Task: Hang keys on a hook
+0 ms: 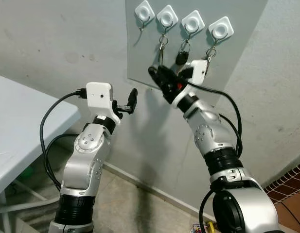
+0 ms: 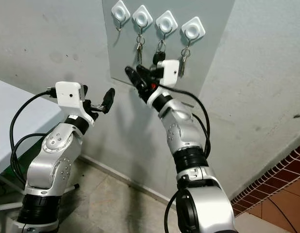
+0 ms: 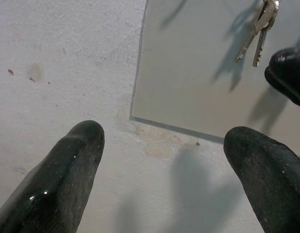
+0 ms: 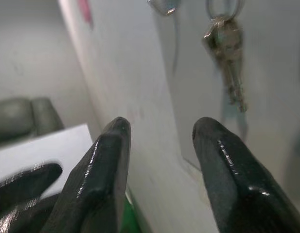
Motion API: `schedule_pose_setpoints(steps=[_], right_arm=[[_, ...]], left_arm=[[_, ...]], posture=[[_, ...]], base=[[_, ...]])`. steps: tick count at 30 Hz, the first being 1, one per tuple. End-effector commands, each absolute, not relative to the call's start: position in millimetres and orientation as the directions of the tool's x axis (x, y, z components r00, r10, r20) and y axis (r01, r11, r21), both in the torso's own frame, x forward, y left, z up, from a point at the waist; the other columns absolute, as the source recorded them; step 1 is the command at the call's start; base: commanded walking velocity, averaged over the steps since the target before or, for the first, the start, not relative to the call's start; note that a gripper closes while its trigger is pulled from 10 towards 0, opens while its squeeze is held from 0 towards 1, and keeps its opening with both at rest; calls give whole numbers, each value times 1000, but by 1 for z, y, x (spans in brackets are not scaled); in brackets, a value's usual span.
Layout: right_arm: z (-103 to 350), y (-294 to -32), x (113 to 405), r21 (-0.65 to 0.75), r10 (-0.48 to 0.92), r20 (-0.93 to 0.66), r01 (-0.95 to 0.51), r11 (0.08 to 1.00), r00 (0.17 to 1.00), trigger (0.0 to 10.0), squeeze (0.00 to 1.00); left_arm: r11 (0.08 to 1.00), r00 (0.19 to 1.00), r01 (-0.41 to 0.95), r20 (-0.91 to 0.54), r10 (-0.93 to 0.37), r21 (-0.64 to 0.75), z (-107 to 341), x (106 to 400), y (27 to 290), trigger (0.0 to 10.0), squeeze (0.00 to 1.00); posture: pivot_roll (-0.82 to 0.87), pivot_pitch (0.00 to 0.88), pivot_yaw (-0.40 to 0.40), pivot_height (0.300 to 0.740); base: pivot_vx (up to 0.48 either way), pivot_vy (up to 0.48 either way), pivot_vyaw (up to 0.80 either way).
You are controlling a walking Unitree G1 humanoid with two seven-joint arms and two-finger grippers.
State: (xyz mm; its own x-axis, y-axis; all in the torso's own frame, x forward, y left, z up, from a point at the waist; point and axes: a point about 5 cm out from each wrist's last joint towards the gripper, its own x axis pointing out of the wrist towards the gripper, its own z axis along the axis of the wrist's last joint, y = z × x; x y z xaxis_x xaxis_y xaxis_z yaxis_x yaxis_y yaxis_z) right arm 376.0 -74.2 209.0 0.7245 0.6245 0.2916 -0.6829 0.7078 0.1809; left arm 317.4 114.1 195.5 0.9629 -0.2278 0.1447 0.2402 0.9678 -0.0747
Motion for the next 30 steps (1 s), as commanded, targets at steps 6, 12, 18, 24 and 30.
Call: schedule_pose_setpoints(steps=[6,12,18,24,30], right_arm=[[159,-91,362,146,621,168,-642,752,765,10000,1000],[105,-112,348,168,515,12,-509,844,857,10000,1000],[57,-136,327,192,393,-144,-364,911,908,10000,1000],[-4,-165,282,154,223,-394,-175,972,892,10000,1000],[-44,-186,237,112,93,-558,-36,993,824,10000,1000]], left_arm=[[981,982,186,30,-185,-45,154,316,122,10000,0],[984,979,170,-102,-174,-45,104,310,130,10000,0],[991,961,134,-241,-136,-26,57,302,138,10000,0],[992,905,125,-412,-110,11,5,284,145,10000,0],[983,841,180,-522,-142,22,-23,266,145,10000,0]], posture=[[29,15,-35,732],[13,13,-20,732],[-6,9,4,732],[-38,0,32,732],[-53,0,46,732]], base=[[0,0,0],[0,0,0],[0,0,0],[0,0,0],[0,0,0]])
